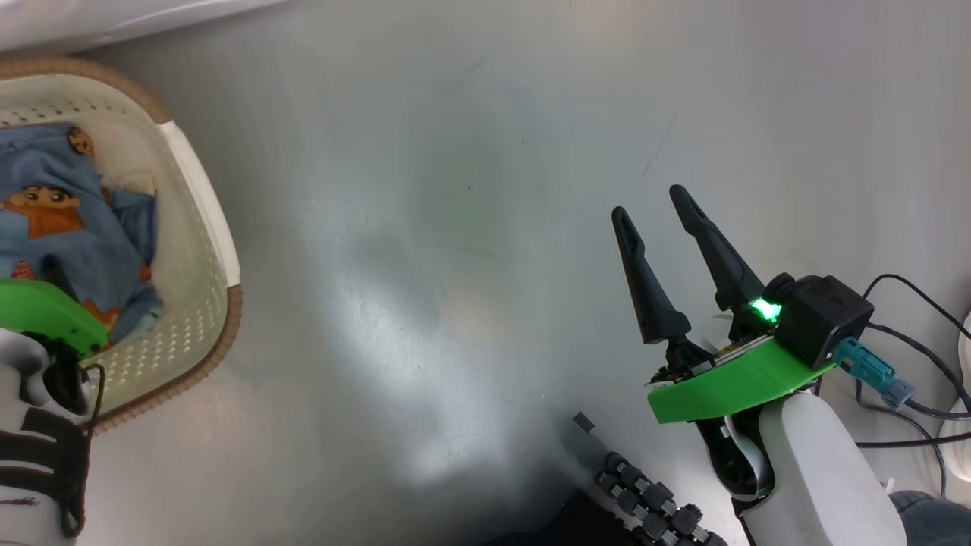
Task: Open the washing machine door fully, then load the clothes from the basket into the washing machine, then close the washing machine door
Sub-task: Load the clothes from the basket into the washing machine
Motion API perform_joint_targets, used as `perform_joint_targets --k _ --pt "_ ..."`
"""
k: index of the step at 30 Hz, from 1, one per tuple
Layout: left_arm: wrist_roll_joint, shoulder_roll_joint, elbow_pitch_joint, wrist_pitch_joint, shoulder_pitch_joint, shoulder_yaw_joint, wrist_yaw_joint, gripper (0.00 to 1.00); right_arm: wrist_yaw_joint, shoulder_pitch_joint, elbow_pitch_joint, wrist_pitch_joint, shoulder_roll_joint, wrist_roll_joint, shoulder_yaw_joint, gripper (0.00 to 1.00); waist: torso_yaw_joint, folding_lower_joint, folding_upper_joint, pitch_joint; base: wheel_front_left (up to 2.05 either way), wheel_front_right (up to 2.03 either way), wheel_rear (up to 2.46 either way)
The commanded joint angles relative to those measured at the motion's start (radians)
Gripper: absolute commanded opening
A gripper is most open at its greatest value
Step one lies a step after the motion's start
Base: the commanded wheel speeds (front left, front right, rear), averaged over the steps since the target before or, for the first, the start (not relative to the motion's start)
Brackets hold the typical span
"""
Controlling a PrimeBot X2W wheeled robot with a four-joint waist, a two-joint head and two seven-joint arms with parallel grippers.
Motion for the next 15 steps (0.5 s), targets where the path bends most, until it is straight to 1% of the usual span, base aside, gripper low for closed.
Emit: perform_joint_targets --k 1,15 --pt "-0.001 0.037 0.001 0.004 0.012 0.01 0.01 1.0 0.001 0.022 -0.018 -0.005 -0.002 0.01 0.015 1.0 -0.002 0.0 0.0 0.003 0.0 0.0 0.0" --pt "0.006 0.058 0.008 0.007 -0.009 -0.014 0.028 1.0 0.001 0.027 -0.023 -0.005 -0.002 0.036 0.018 1.0 -0.025 0.0 0.0 0.016 0.0 0.0 0.0"
